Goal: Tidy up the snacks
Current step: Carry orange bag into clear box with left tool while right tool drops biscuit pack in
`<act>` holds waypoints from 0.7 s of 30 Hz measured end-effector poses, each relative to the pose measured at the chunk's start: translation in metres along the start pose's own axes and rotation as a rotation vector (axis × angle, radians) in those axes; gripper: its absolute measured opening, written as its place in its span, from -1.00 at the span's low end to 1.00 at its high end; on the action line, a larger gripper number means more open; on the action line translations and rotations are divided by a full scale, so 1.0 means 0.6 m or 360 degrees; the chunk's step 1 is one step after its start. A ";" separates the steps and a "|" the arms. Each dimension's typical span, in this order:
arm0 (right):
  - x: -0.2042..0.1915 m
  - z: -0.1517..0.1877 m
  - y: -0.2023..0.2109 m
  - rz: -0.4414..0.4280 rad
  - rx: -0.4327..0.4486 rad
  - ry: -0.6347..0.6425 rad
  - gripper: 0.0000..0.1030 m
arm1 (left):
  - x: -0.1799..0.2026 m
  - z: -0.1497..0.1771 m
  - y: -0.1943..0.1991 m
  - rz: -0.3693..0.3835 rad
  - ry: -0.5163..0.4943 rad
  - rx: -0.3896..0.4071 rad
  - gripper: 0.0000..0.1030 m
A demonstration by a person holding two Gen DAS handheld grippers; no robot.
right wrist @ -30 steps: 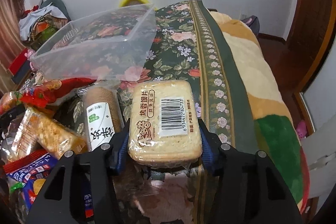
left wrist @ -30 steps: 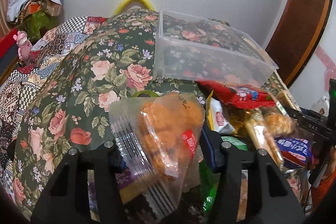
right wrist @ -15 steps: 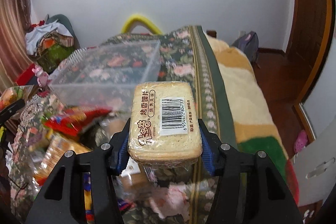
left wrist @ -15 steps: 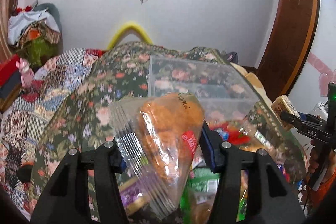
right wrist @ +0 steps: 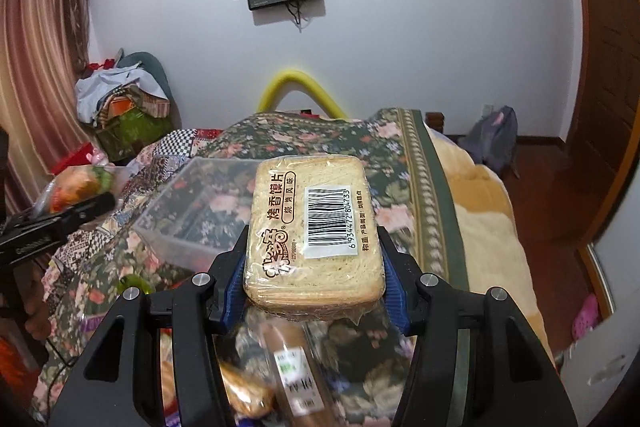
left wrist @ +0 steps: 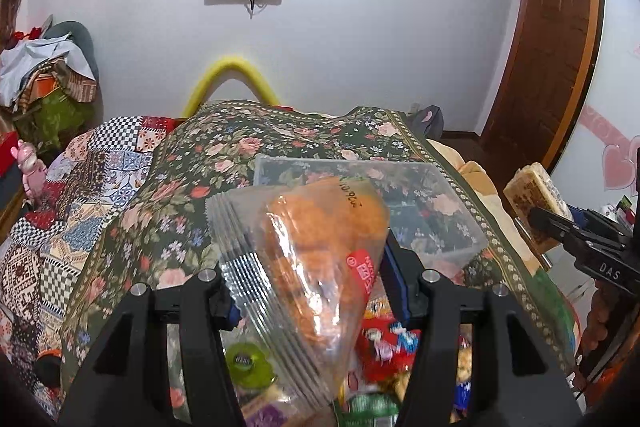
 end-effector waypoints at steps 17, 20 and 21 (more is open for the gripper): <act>-0.030 -0.009 -0.130 -0.0063 -0.0253 0.0055 0.02 | 0.000 -0.018 -0.167 0.0030 -0.0061 -0.0302 0.07; -0.036 -0.012 -0.144 -0.0045 -0.0273 0.0087 0.02 | 0.002 -0.013 -0.189 0.0042 -0.0079 -0.0355 0.07; -0.038 -0.015 -0.145 -0.0047 -0.0280 0.0097 0.02 | 0.002 -0.010 -0.197 0.0049 -0.0079 -0.0378 0.07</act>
Point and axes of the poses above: each gripper's, at about its wrist camera, not at the fingertips, and y roughly against the way its jaws point, x to its right, z to its underside, the point moved 2 cm from there along -y, roughly the way its jaws point, and after that the axes turned 6 degrees about z, right-handed, at the moved point
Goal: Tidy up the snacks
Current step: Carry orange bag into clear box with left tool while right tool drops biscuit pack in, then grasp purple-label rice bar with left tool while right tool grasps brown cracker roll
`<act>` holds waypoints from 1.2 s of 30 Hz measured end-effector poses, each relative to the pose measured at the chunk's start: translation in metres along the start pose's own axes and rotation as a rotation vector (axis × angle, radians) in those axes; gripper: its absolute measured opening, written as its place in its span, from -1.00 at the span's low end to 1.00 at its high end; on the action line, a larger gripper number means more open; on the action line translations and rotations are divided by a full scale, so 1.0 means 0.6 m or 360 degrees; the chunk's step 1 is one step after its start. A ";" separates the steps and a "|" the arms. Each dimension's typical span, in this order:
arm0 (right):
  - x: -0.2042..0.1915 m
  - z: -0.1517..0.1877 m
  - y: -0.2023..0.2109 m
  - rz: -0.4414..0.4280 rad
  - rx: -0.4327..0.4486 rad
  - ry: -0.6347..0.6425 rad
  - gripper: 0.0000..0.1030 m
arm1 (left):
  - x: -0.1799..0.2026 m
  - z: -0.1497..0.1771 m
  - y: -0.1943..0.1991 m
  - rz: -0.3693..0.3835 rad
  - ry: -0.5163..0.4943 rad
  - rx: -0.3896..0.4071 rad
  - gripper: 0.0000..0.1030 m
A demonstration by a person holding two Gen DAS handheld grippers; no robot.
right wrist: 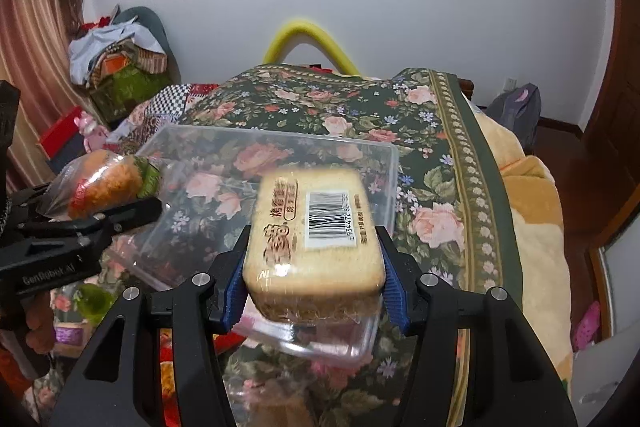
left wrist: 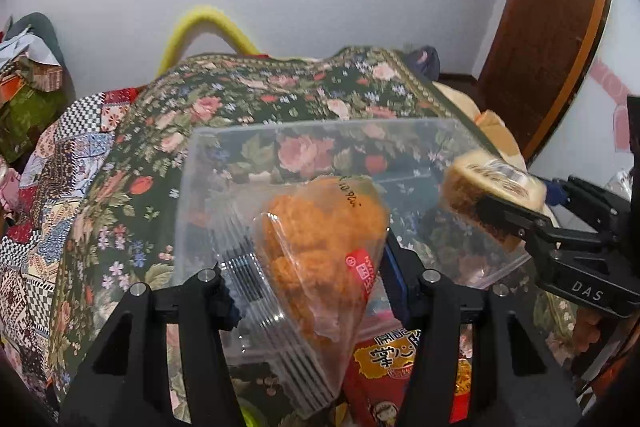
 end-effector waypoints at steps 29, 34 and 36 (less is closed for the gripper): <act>-0.006 -0.006 0.124 0.0003 0.0079 0.0083 0.07 | 0.017 0.018 0.184 -0.0005 0.0002 0.0217 0.43; 0.000 0.018 0.155 -0.0001 0.0085 0.0074 0.11 | 0.013 0.057 0.217 -0.0021 0.0004 0.0201 0.44; 0.001 0.031 0.165 0.0007 0.0083 0.0076 0.11 | 0.009 0.076 0.223 -0.0030 0.0010 0.0185 0.44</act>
Point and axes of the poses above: each gripper's, at about its wrist camera, not at the fingertips, and y roughly against the way its jaws point, x to its right, z to its underside, the point moved 2 cm from there along -y, roughly the way its jaws point, and after that the axes turned 6 degrees about z, right-handed, at the moved point
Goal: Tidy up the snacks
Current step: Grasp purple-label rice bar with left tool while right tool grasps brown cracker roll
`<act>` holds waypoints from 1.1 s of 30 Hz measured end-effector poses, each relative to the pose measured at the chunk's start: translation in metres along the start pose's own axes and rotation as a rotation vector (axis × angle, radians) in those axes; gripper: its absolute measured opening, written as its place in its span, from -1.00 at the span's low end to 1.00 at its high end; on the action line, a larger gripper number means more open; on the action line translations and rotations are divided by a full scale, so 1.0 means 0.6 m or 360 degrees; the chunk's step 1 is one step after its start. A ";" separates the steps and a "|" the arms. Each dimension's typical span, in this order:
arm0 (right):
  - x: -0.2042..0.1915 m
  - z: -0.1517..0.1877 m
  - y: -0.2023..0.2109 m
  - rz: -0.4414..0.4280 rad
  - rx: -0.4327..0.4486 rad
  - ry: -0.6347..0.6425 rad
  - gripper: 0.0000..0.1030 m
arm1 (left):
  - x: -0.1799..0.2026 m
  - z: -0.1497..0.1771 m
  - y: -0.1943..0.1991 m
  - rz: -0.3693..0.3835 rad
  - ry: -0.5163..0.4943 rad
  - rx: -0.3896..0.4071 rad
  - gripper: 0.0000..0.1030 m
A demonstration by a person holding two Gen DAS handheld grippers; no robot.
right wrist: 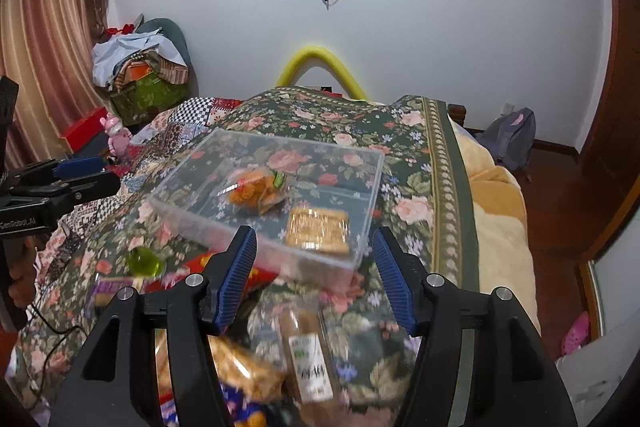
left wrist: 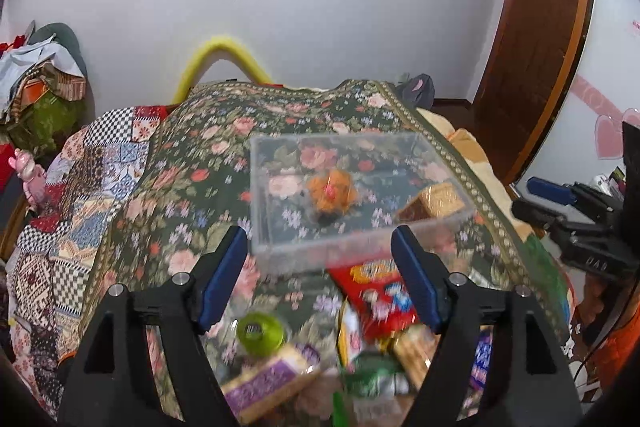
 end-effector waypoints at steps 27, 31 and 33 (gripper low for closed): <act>0.014 0.168 -0.054 0.0039 -0.0410 -0.0028 0.16 | -0.079 0.210 -0.075 -0.0051 0.0135 -0.0389 0.45; 0.018 0.164 -0.067 -0.0041 -0.0427 -0.0096 0.16 | -0.082 0.212 -0.083 0.0005 0.0165 -0.0377 0.44; 0.024 0.163 -0.075 -0.0088 -0.0444 -0.0145 0.16 | -0.087 0.215 -0.085 0.0045 0.0211 -0.0371 0.39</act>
Point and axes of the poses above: each gripper's, at about its wrist camera, not at the fingertips, and y roughly against the way its jaws point, x to its right, z to its underside, the point moved 2 cm from there along -y, roughly the way its jaws point, and after that the axes turned 6 degrees about z, right-handed, at the moved point
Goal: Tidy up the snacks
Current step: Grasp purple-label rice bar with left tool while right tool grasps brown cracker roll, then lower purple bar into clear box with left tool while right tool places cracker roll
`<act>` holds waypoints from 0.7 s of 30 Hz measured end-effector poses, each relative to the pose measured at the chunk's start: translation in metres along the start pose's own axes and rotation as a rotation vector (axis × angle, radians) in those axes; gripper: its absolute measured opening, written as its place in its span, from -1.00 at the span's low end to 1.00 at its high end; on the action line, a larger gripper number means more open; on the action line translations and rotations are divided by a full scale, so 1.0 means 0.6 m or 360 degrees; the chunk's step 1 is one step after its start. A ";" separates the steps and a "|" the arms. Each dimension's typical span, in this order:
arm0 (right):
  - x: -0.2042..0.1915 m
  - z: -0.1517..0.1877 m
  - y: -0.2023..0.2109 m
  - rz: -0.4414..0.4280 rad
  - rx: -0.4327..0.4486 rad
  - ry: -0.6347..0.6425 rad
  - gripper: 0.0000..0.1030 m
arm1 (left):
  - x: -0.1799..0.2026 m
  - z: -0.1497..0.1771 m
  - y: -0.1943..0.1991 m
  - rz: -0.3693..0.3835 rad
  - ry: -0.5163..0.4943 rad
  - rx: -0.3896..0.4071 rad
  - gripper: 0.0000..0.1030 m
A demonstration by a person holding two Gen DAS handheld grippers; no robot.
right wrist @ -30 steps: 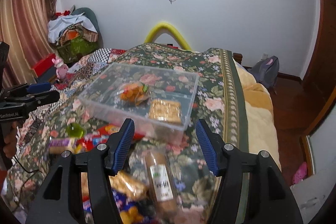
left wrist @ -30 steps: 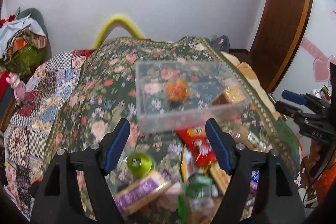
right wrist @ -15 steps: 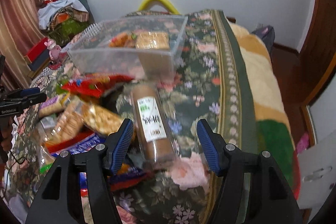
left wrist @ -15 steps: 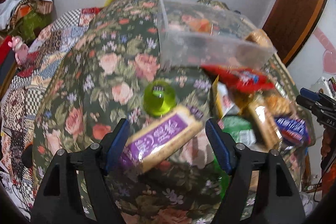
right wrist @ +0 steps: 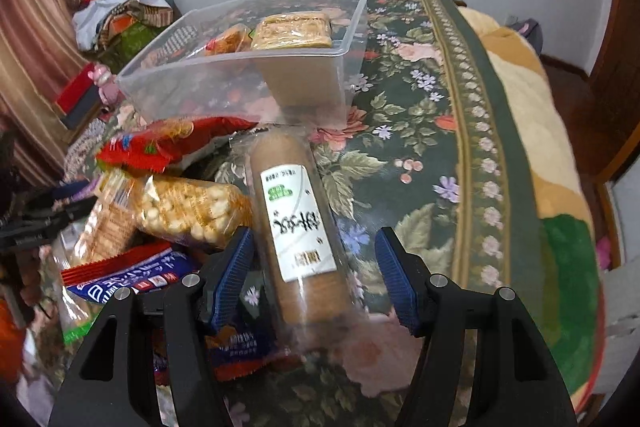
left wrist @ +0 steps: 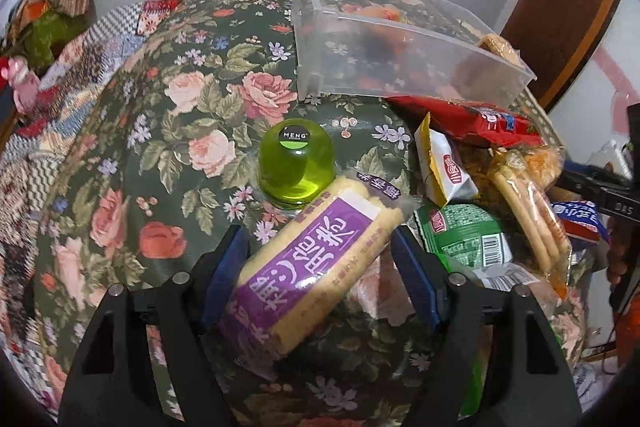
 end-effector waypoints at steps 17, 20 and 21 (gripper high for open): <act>0.002 0.007 -0.004 0.0038 -0.0035 0.0093 -0.32 | 0.026 0.021 0.003 0.0066 -0.0009 -0.0016 -0.06; 0.004 0.011 -0.004 0.0080 -0.0030 0.0118 -0.33 | 0.022 0.016 -0.003 0.0066 0.0023 -0.0006 -0.07; 0.005 0.009 -0.004 0.0080 -0.0031 0.0116 -0.33 | 0.021 0.015 -0.005 0.0069 0.0035 0.0003 -0.07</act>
Point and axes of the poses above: each gripper's, at about its wrist camera, not at the fingertips, and y roughly against the way its jaws point, x to its right, z to its underside, the point moved 2 cm from there along -y, roughly the way its jaws point, and after that the axes turned 6 degrees about z, right-handed, at the moved point
